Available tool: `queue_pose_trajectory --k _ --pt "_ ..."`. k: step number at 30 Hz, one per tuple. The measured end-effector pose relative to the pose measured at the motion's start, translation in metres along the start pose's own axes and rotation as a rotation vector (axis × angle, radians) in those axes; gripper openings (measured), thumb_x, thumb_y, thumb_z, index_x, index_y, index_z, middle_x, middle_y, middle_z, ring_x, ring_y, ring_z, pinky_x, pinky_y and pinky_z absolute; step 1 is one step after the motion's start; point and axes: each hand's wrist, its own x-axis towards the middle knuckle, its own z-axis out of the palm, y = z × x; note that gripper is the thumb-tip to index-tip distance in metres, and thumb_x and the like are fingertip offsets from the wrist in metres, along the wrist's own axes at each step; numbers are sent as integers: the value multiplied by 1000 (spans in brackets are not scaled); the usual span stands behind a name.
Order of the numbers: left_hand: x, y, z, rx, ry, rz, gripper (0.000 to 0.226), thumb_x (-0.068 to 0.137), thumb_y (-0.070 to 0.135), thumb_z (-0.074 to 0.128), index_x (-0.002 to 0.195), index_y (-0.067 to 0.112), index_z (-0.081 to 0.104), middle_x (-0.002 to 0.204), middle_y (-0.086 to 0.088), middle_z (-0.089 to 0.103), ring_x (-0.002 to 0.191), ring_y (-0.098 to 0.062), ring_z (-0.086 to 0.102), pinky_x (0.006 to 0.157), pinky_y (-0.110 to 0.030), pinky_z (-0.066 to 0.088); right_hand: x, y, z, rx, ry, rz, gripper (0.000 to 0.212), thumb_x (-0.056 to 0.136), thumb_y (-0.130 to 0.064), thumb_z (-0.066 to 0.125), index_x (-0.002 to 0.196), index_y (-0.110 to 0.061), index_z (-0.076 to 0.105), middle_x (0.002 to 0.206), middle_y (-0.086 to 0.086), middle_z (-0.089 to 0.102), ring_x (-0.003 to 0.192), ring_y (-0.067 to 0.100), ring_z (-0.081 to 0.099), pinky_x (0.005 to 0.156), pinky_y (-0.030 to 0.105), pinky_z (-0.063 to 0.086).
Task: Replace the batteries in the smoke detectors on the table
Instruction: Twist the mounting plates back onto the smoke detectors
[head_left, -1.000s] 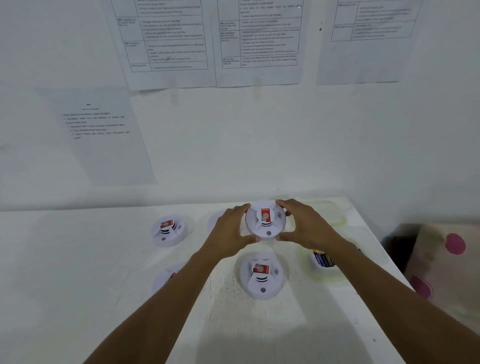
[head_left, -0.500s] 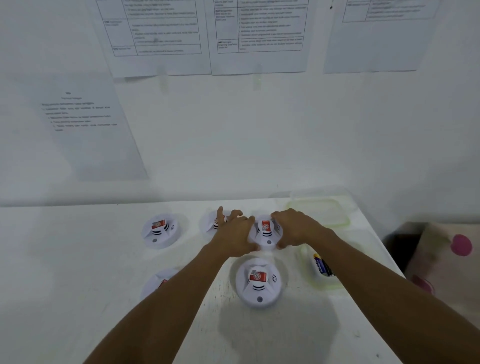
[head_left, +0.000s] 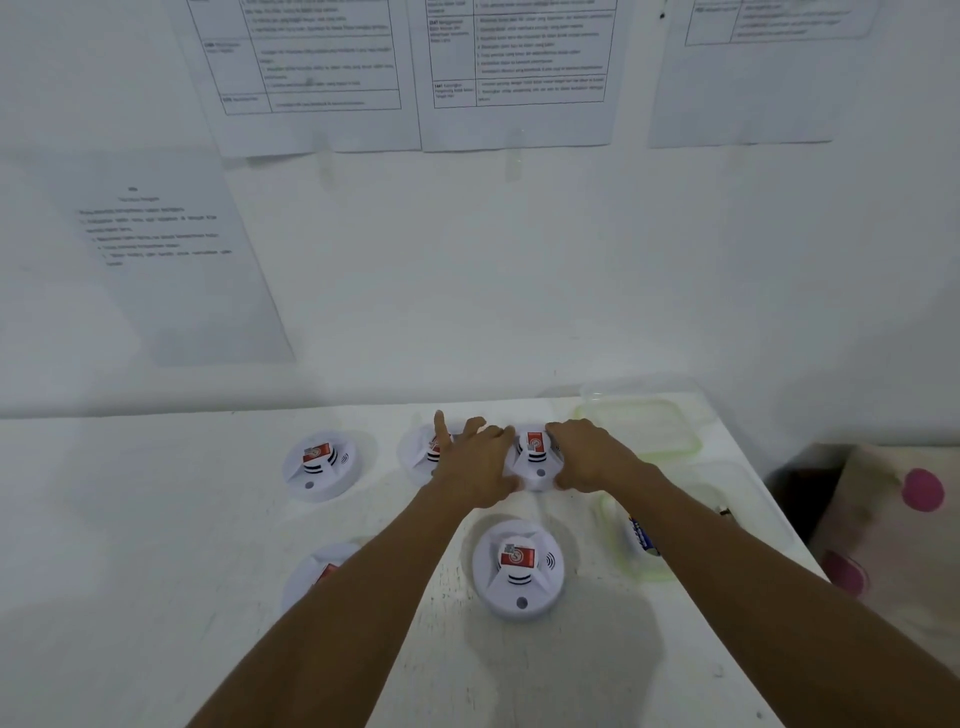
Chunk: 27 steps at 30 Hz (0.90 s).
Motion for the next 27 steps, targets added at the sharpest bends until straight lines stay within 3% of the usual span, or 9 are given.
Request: queue_pose_trajectory --k 5,9,13,16,19,23,27 --pt "-10 0 -1 10 40 20 76 92 55 53 152 18 25 157 1 33 151 -21 9 113 -65 -15 -7 -5 -1 -49 18 20 44 78 -21 71 116 -12 51 112 10 59 93 25 60 77 33 52" --pt "-29 -9 -9 -67 122 72 72 94 48 54 152 16 25 160 -1 27 151 -21 9 117 -54 -12 -32 -15 -7 -67 94 -13 64 84 -26 69 139 -15 38 132 10 47 114 28 53 88 36 49" --pt "-74 -43 -10 -262 289 111 61 89 48 61 140 18 48 146 -2 48 142 -25 33 119 -52 14 -76 -39 -4 26 332 -96 62 91 -31 60 146 -23 34 146 0 39 131 21 41 95 37 48" --pt "-117 -73 -1 -298 325 62 65 79 64 51 129 23 59 133 4 59 130 -20 48 109 -53 32 -102 -57 17 146 171 -190 63 87 -43 62 143 -27 40 145 -3 43 133 18 40 104 35 40" --pt "-151 -89 6 -274 270 10 76 71 74 45 129 27 59 133 7 60 129 -17 48 109 -50 33 -115 -62 43 188 42 -198 74 78 -57 67 141 -29 43 141 -6 43 128 18 40 103 33 39" --pt "-187 -97 7 -293 236 -34 82 65 77 51 131 30 56 136 12 54 131 -10 44 110 -43 33 -124 -65 57 229 85 -183 84 74 -54 73 144 -28 37 144 -4 37 127 20 39 105 34 38" --pt "-208 -103 7 -384 134 -75 84 62 67 57 134 25 52 136 11 50 128 -12 43 104 -32 37 -131 -69 63 255 107 -156 84 73 -50 75 144 -26 37 143 -6 38 127 19 40 105 34 39"
